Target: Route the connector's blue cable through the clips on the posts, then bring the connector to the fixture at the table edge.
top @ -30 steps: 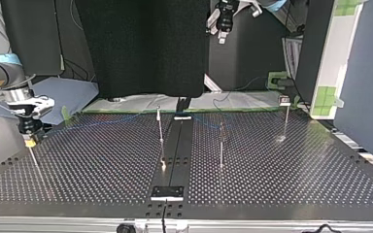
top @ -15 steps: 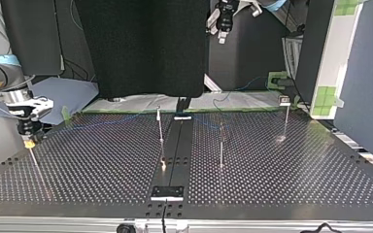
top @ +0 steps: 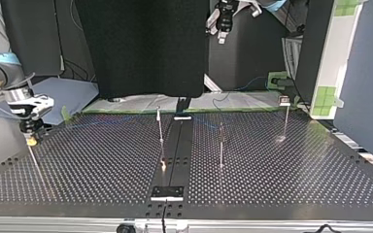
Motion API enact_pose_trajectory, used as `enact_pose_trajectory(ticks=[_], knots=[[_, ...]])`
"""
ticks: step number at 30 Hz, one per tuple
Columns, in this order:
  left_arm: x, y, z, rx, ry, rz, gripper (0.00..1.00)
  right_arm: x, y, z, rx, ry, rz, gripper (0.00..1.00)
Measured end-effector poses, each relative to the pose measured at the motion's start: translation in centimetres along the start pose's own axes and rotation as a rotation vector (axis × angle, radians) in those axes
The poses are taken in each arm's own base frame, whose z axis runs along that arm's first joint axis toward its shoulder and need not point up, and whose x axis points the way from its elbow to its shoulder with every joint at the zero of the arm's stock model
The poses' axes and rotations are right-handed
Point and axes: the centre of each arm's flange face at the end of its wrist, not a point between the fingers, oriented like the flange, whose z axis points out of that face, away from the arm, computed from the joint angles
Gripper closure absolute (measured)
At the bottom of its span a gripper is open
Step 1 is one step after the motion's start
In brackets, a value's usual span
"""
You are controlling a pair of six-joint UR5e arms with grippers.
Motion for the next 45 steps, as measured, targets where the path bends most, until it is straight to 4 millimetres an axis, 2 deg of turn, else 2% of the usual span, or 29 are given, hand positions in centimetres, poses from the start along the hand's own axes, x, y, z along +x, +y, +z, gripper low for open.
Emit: enact_pose_trajectory(ticks=[17,27,45], knots=[[-0.1,-0.1,0.2,-0.001,-0.005,0.002,0.02,0.1,0.0,0.0,0.001,0.002,-0.001,0.02],[-0.9,-0.7,1.3,0.001,-0.034,-0.007,0.02,0.1,0.0,0.0,0.001,0.002,-0.001,0.02],[-0.9,-0.8,1.4,0.002,-0.036,-0.008,0.02,0.1,0.0,0.0,0.001,0.002,-0.001,0.02]])
